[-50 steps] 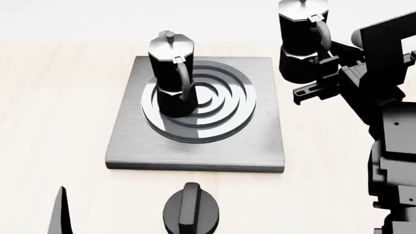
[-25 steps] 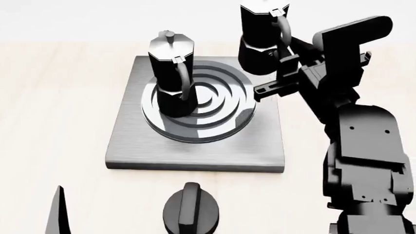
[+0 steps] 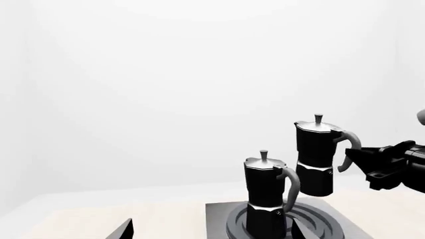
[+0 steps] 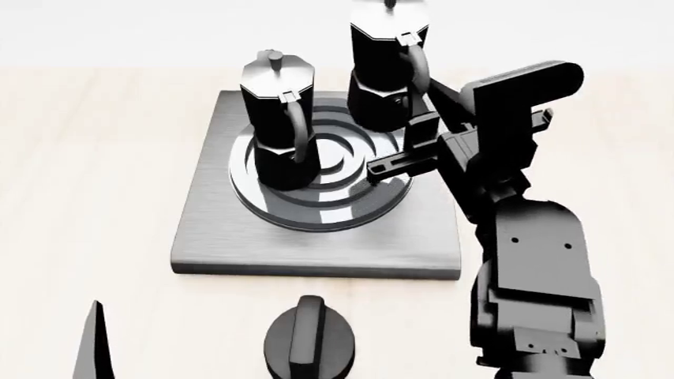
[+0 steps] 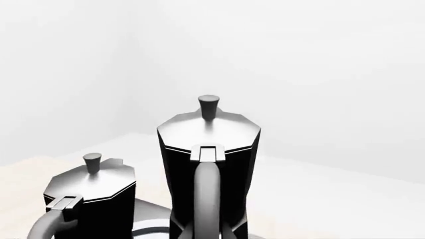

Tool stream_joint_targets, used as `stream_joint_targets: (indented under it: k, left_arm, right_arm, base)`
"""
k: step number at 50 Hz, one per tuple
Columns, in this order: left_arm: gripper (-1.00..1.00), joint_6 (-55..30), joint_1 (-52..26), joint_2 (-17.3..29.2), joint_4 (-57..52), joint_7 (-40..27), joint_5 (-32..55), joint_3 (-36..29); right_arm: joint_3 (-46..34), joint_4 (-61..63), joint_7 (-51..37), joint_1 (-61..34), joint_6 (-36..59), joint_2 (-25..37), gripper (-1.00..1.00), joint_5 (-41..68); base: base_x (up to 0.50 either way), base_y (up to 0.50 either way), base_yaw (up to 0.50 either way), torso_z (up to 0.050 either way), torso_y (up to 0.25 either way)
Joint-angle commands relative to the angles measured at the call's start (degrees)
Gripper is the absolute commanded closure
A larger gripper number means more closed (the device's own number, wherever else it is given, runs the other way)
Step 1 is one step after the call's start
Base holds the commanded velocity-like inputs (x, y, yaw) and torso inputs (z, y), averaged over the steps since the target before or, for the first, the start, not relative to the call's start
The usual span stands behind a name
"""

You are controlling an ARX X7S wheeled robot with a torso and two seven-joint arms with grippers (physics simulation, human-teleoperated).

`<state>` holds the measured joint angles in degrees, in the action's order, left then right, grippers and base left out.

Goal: Put both moka pots on the stove.

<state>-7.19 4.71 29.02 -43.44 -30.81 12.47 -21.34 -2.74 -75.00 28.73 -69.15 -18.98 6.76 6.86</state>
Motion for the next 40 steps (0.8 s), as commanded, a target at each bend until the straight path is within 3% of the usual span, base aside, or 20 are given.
stream_joint_targets:
  k: [1,40]
  left_arm:
    - [-1.00,0.02,-0.05,0.15,-0.06,-0.12,0.15,0.06]
    - [-1.00,0.61,0.06,0.46,0.30,-0.46,0.31,-0.06]
  right_arm:
    - [5.32,0.04,-1.28,1.01,-1.86,-1.63,1.00,-2.92]
    - [5.88,0.02,-5.13,4.22,0.40,-2.86,1.00,-7.32]
  base:
    - [0.00,0.00,0.00,0.000,0.000]
    - [0.00,0.00,0.00,0.000,0.001]
